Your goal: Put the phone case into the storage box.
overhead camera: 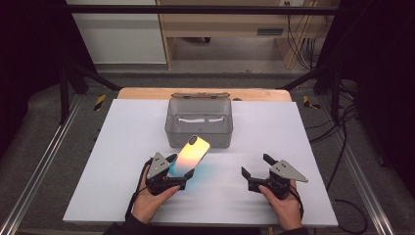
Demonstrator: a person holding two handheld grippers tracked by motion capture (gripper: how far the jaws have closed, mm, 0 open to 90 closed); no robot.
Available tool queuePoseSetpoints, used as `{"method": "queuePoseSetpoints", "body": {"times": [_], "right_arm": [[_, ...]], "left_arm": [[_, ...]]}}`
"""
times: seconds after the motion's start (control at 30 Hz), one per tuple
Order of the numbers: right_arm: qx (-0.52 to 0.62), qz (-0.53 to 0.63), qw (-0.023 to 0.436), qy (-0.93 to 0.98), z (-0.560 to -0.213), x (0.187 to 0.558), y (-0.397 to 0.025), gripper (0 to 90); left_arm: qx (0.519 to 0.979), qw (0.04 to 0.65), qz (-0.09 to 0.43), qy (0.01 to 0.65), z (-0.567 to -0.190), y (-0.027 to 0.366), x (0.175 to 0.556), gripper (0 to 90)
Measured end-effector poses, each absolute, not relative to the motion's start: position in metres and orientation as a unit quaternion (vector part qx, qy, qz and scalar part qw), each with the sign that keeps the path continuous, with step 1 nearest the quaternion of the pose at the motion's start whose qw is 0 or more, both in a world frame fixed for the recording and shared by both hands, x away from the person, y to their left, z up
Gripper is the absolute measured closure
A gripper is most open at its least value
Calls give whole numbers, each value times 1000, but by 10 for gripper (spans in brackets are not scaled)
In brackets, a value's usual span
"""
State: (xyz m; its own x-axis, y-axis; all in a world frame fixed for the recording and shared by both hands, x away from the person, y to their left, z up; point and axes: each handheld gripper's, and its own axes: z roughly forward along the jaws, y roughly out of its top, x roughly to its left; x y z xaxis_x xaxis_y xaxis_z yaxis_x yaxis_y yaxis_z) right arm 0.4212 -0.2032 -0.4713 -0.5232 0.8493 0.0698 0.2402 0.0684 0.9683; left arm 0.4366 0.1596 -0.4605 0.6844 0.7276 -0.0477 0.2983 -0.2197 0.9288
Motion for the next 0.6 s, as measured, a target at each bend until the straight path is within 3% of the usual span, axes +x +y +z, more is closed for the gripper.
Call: {"method": "queuePoseSetpoints", "body": {"times": [0.37, 0.6], "right_arm": [[407, 573, 211, 679, -459, 419, -182, 73], [400, 596, 175, 674, -429, 430, -153, 88]], "left_arm": [[733, 548, 215, 341, -455, 167, 434, 167], [726, 558, 223, 335, -451, 168, 431, 167]]}}
